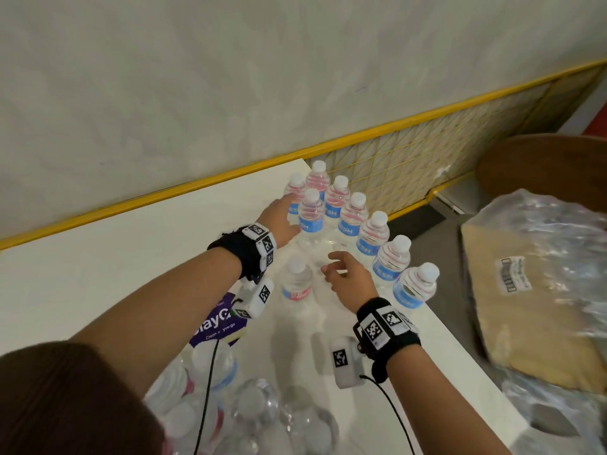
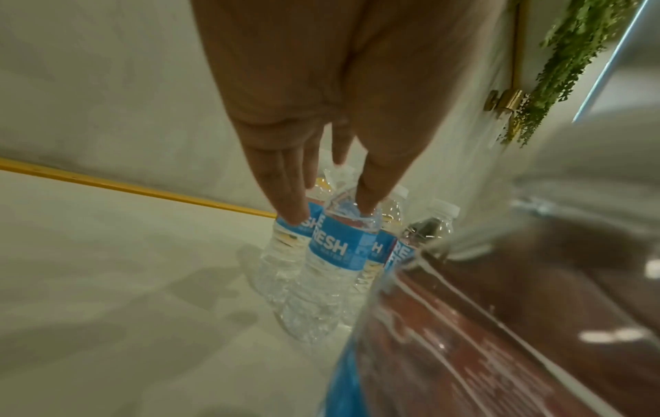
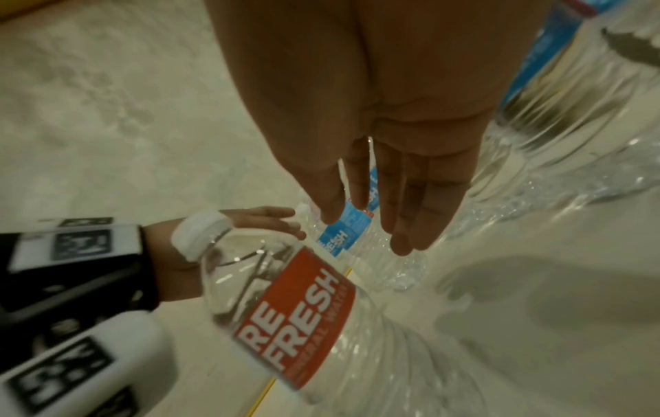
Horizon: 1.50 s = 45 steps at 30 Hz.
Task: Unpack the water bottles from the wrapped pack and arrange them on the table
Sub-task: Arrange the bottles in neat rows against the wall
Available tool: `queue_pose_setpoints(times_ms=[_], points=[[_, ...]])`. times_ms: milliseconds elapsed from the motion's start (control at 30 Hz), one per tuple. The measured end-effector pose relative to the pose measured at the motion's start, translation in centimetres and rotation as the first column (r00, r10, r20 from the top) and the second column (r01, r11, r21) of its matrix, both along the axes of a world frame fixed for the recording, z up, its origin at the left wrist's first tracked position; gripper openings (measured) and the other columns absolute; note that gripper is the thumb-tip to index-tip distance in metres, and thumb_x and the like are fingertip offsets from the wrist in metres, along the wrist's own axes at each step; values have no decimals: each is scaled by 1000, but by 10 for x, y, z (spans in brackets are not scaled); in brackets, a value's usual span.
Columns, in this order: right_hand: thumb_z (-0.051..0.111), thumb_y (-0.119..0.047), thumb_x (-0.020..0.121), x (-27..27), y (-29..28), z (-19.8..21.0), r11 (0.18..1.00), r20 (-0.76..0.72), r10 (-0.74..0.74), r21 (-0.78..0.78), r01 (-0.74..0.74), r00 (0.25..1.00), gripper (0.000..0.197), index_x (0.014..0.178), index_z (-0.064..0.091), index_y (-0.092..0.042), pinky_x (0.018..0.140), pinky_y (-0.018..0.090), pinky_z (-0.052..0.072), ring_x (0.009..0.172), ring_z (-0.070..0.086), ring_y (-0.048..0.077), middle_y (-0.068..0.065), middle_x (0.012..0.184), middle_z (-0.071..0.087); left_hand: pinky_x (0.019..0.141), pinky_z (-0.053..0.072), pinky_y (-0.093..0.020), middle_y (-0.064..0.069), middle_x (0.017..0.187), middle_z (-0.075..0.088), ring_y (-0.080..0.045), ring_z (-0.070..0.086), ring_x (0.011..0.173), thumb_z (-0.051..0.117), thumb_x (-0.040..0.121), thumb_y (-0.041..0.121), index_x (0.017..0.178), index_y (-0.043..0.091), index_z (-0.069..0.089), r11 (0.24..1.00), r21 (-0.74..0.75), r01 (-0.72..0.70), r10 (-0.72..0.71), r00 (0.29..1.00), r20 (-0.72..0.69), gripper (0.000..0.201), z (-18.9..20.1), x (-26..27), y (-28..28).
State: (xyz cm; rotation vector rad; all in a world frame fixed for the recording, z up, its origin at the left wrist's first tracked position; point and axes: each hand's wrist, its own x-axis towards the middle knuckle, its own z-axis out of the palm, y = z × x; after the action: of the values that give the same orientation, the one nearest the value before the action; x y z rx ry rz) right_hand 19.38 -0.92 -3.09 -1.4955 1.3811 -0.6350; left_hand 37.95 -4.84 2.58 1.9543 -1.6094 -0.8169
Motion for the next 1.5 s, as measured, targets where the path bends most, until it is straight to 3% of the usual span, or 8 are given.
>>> queue_pose_setpoints(times_ms=[100, 233, 433, 767, 933, 1033, 1300, 1500], points=[[55, -25, 93, 0, 16, 10, 997, 44, 74, 7, -75, 996, 30, 123, 53, -26, 80, 30, 52, 96, 61, 16, -2, 111, 60, 109, 37, -37, -16, 140, 41, -31, 45, 128, 58, 84, 3, 144, 16, 35, 993, -108, 45, -44, 999, 9, 65, 6, -6, -10], [61, -29, 89, 8, 24, 31, 980, 110, 193, 28, -197, 975, 45, 130, 47, -40, 99, 31, 43, 120, 49, 14, -4, 134, 50, 111, 25, -28, -12, 148, 34, -27, 35, 136, 49, 88, -3, 142, 14, 38, 980, -72, 187, -171, 967, 189, 58, 15, -15, -23], [73, -28, 80, 26, 25, 40, 958, -22, 279, -60, -280, 960, 55, 130, 51, -29, 103, 30, 40, 119, 50, 16, -1, 129, 56, 100, 42, -40, -17, 128, 53, -37, 51, 118, 47, 94, 12, 135, 30, 50, 990, -63, 128, -100, 938, 332, 45, 16, -12, -34], [68, -28, 84, 25, 19, 36, 969, -69, 227, -87, -233, 971, 49, 130, 50, -27, 89, 20, 34, 115, 51, 17, -1, 125, 58, 93, 47, -38, -16, 123, 62, -36, 57, 112, 51, 94, 20, 129, 27, 58, 993, -63, 96, -71, 946, 317, 36, 25, -11, -32], [69, -31, 83, 14, 20, 41, 971, -133, 210, -90, -223, 969, 59, 137, 43, -27, 100, 28, 38, 124, 48, 22, 0, 135, 52, 99, 40, -37, -18, 130, 51, -33, 49, 120, 64, 85, 21, 140, 17, 40, 995, -56, 87, -72, 970, 231, 59, 31, -15, -14], [71, -32, 81, 2, 30, 50, 983, -140, 164, -56, -173, 977, 76, 144, 31, -23, 108, 38, 37, 131, 42, 24, 5, 146, 40, 93, 37, -26, -18, 130, 51, -32, 49, 121, 65, 85, 18, 125, 12, 51, 992, -49, 119, -105, 970, 221, 43, 42, -18, 8], [65, -31, 86, -24, 86, 83, 995, -100, 79, -45, -84, 992, 37, 121, 55, -22, 82, 28, 47, 102, 60, 17, 0, 117, 60, 99, 36, -27, -6, 140, 47, -22, 48, 126, 64, 86, 36, 139, 19, 42, 945, 192, 263, -301, 932, 204, 59, 66, -22, 98], [62, -34, 88, -37, 148, 108, 979, -188, 200, 78, -188, 962, 31, 116, 58, -24, 86, 33, 51, 100, 62, 20, 1, 110, 66, 100, 37, -28, -6, 140, 47, -23, 48, 126, 61, 88, 39, 137, 18, 45, 875, 294, 383, -460, 847, 265, 56, 80, -26, 166]])
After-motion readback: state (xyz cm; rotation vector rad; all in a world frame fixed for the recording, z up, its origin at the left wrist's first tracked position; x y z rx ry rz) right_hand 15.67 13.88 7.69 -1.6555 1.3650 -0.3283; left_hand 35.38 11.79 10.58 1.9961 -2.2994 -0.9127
